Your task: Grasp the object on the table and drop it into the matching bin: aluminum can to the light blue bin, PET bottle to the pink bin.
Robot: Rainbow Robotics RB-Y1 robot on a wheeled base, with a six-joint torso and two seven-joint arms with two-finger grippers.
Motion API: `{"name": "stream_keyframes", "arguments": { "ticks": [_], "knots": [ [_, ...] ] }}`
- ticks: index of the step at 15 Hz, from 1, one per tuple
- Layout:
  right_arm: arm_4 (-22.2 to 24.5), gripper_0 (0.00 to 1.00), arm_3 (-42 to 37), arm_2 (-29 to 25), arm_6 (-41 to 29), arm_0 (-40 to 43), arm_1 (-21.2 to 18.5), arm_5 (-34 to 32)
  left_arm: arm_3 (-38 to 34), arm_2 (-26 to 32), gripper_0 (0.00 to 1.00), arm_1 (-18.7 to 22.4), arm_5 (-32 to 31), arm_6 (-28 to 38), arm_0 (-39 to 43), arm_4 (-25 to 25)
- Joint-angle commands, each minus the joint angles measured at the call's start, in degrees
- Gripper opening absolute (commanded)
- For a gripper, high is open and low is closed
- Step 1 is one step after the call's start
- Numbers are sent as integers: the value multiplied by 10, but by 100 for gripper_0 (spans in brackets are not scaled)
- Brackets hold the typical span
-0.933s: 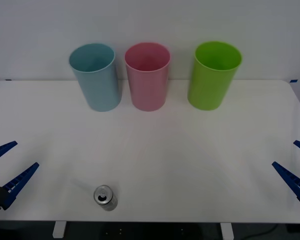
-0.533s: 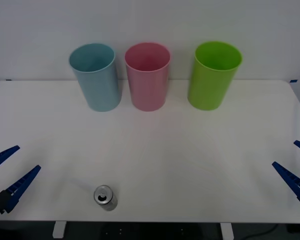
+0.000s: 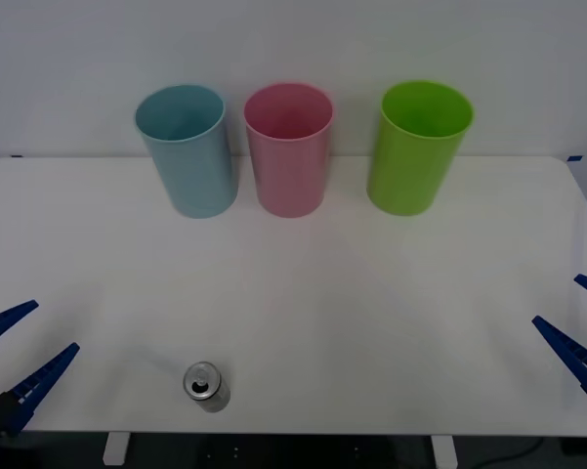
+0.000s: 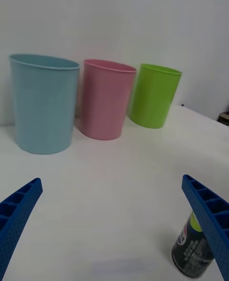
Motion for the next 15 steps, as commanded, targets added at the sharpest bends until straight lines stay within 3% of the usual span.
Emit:
{"name": "stream_keyframes", "arguments": {
  "ticks": [1, 9, 15],
  "knots": [
    [0, 100, 0, 0, 0, 0, 0, 0, 0, -16, 100, 27, -3, -11, 13, 0],
    [0, 100, 0, 0, 0, 0, 0, 0, 4, -51, 100, 62, -31, -60, 35, -12],
    [0, 100, 0, 0, 0, 0, 0, 0, 112, -105, 100, 74, -72, -174, -22, -26]
  ]
}}
